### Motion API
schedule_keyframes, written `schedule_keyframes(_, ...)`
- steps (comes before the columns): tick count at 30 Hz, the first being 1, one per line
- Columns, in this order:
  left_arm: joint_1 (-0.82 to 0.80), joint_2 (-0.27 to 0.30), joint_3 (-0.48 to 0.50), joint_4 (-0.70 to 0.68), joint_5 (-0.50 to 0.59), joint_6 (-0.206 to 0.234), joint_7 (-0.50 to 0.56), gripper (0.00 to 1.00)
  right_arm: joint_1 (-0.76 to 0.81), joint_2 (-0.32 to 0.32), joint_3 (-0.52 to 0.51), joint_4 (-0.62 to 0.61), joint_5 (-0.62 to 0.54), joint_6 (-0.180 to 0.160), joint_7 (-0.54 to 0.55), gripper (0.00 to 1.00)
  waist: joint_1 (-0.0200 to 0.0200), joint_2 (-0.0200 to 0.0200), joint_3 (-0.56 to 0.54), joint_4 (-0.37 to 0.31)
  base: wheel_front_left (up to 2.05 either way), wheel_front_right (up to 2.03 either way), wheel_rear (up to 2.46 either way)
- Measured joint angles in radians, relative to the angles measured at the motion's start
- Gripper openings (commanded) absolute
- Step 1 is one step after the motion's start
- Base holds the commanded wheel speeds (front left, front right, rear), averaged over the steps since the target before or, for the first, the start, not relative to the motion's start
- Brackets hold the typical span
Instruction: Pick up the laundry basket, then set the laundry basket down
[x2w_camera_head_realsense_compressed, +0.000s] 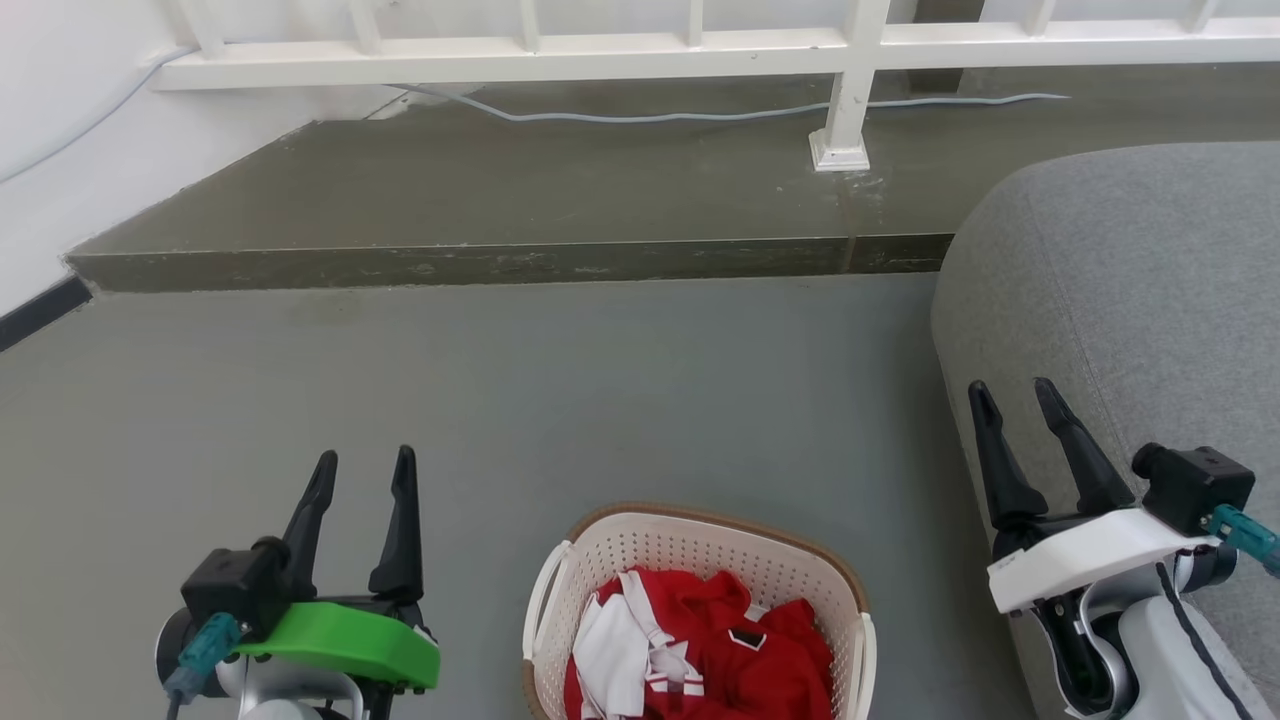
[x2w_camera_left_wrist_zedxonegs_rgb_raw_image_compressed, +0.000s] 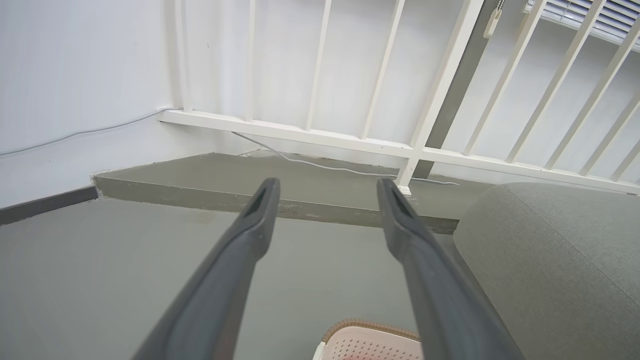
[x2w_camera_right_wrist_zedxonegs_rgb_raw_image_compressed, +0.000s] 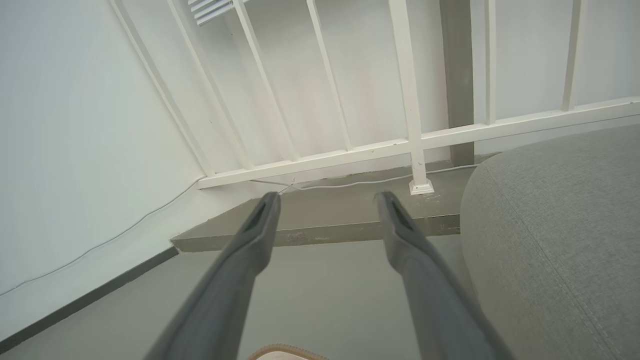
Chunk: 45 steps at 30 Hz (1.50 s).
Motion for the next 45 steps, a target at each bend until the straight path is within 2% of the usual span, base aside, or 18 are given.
schedule_keyframes(5, 0.000, 0.000, -0.012, -0.014, 0.051, 0.003, -0.009, 1.00, 0.000, 0.003, 0.000, -0.001, -0.060, 0.000, -0.016, 1.00, 0.0000, 0.0000, 0.002, -0.001, 0.00, 0.00, 0.00)
schedule_keyframes(29, 0.000, 0.000, -0.020, -0.023, 0.049, 0.026, -0.009, 1.00, 0.000, 0.029, -0.044, 0.009, -0.077, 0.009, -0.016, 1.00, 0.0000, 0.0000, 0.023, -0.009, 0.00, 0.00, 0.00)
schedule_keyframes(45, -0.021, 0.000, -0.048, -0.022, 0.047, 0.036, -0.009, 1.00, -0.042, 0.032, -0.063, 0.005, -0.077, 0.009, -0.016, 1.00, 0.0000, 0.0000, 0.124, -0.042, 0.00, 0.00, 0.00)
